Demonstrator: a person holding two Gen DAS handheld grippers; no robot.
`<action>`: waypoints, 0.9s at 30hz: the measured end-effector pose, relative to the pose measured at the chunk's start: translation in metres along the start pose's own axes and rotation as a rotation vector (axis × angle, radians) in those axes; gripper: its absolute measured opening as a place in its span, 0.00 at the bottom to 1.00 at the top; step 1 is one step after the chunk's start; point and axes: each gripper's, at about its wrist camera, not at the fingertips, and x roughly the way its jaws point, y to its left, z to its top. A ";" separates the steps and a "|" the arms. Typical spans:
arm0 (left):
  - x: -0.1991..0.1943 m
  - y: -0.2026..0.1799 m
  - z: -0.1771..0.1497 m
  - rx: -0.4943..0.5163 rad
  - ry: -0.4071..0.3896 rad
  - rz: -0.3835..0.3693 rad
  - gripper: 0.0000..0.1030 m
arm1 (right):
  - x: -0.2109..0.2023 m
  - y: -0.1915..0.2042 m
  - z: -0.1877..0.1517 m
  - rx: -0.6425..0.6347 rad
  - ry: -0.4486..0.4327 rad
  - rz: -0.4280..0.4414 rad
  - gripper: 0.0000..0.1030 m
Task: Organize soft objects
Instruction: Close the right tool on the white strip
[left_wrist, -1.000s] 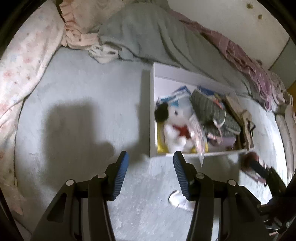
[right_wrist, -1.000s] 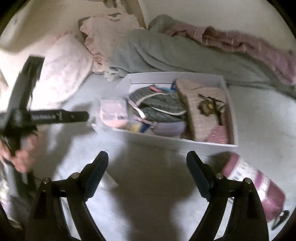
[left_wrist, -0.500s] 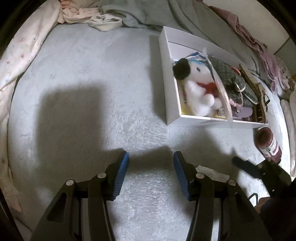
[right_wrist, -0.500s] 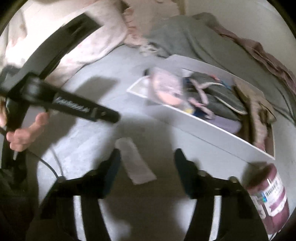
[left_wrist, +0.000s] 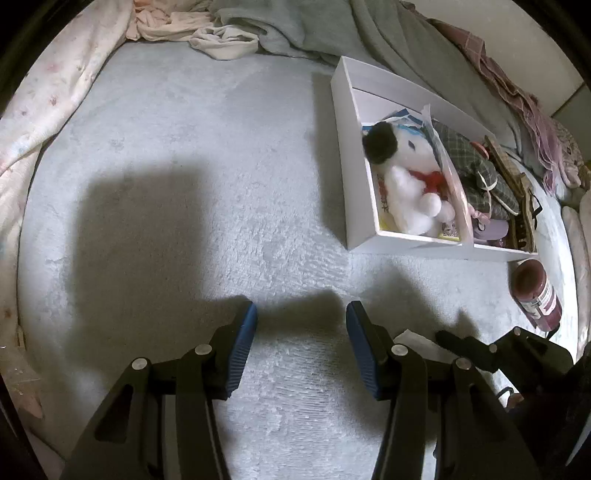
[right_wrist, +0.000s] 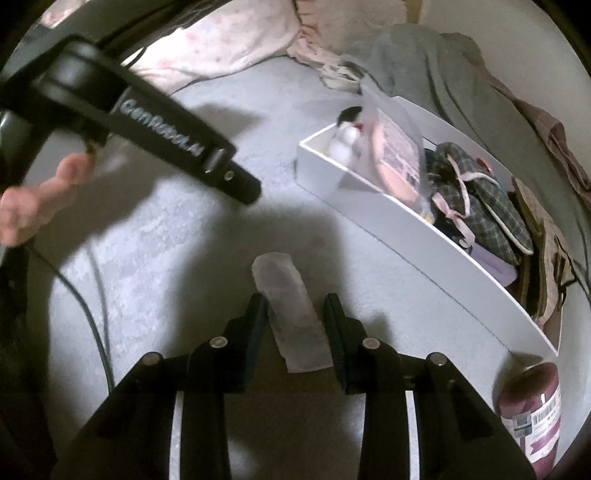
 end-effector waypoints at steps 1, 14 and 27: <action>0.000 0.000 0.000 0.000 0.000 0.001 0.49 | 0.000 0.001 -0.001 -0.012 0.006 0.003 0.34; -0.003 -0.005 0.009 -0.010 -0.004 0.036 0.49 | -0.022 -0.022 -0.008 0.130 0.033 0.066 0.10; -0.030 -0.013 0.014 -0.001 -0.104 0.023 0.49 | -0.076 -0.051 -0.024 0.359 -0.115 0.031 0.10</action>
